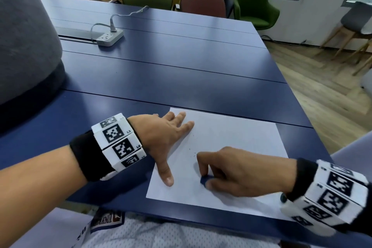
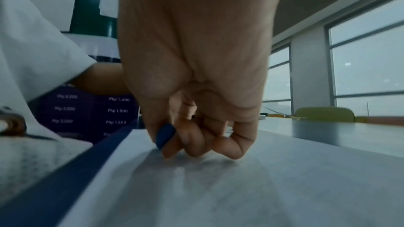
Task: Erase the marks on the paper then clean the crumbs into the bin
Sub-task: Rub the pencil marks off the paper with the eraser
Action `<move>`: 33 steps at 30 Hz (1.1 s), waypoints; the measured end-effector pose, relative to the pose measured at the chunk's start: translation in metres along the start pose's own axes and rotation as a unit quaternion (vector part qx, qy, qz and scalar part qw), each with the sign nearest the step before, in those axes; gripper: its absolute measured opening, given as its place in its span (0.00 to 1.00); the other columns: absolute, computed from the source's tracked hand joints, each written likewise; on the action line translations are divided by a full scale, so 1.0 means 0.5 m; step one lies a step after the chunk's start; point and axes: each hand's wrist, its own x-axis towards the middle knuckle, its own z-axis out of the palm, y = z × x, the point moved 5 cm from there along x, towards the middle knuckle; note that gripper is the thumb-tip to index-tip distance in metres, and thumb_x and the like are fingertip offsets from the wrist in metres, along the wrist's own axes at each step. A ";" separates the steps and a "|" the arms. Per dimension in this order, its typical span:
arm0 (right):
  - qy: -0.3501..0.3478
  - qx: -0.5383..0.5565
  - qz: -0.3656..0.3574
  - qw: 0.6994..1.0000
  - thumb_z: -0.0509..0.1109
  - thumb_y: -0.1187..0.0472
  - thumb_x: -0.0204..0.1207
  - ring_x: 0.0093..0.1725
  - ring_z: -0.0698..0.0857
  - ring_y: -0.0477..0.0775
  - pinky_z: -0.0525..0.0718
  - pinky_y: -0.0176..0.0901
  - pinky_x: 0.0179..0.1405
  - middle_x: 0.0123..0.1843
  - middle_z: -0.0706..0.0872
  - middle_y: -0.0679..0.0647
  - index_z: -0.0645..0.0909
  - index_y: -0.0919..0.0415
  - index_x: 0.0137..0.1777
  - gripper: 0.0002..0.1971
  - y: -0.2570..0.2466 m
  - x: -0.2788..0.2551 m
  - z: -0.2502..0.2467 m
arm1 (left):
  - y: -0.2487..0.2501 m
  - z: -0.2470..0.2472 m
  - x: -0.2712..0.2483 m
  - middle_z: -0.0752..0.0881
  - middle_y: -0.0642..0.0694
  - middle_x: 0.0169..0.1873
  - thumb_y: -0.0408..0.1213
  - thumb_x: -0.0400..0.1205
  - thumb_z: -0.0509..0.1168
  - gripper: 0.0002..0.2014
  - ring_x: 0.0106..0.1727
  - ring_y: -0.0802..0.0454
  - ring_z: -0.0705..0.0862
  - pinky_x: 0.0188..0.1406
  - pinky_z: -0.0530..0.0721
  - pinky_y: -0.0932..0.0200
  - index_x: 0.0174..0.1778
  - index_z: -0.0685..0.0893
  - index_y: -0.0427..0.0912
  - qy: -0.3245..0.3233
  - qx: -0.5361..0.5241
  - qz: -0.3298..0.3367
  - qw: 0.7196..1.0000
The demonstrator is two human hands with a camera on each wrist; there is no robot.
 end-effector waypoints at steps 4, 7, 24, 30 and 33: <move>0.030 -0.024 0.039 0.999 0.66 0.51 0.80 0.28 0.76 0.45 0.69 0.35 0.30 0.28 0.77 0.43 0.74 0.49 0.49 0.05 0.024 0.002 -0.020 | 0.001 0.000 0.002 0.32 0.48 0.84 0.76 0.49 0.75 0.78 0.86 0.47 0.38 0.82 0.53 0.35 0.83 0.29 0.55 -0.003 0.000 0.001 1.000; 0.027 -0.030 0.011 0.999 0.66 0.53 0.80 0.28 0.75 0.46 0.70 0.33 0.28 0.28 0.76 0.43 0.73 0.50 0.48 0.04 0.011 -0.005 -0.007 | 0.000 0.001 0.001 0.31 0.49 0.84 0.76 0.49 0.75 0.78 0.86 0.47 0.38 0.82 0.53 0.35 0.82 0.28 0.56 -0.001 0.000 -0.001 1.000; 0.016 -0.015 0.062 0.998 0.73 0.57 0.75 0.26 0.75 0.40 0.72 0.29 0.26 0.26 0.75 0.45 0.81 0.52 0.44 0.03 0.073 0.079 -0.073 | -0.002 -0.002 0.004 0.33 0.48 0.85 0.76 0.49 0.75 0.78 0.86 0.47 0.40 0.82 0.54 0.36 0.83 0.28 0.54 0.003 0.010 -0.003 1.000; 0.108 -0.024 0.118 0.987 0.70 0.56 0.77 0.26 0.76 0.40 0.69 0.31 0.28 0.28 0.77 0.44 0.76 0.53 0.45 0.05 0.107 0.084 -0.098 | 0.002 -0.007 -0.006 0.35 0.49 0.85 0.76 0.51 0.75 0.77 0.86 0.47 0.43 0.81 0.57 0.37 0.84 0.31 0.55 0.014 0.011 0.000 1.000; 0.038 0.018 0.064 0.997 0.71 0.57 0.76 0.26 0.74 0.43 0.72 0.31 0.28 0.27 0.76 0.45 0.78 0.53 0.45 0.04 0.064 0.058 -0.049 | 0.007 -0.011 -0.008 0.35 0.47 0.85 0.74 0.52 0.76 0.77 0.86 0.46 0.42 0.82 0.54 0.37 0.84 0.31 0.53 0.010 0.009 -0.001 1.000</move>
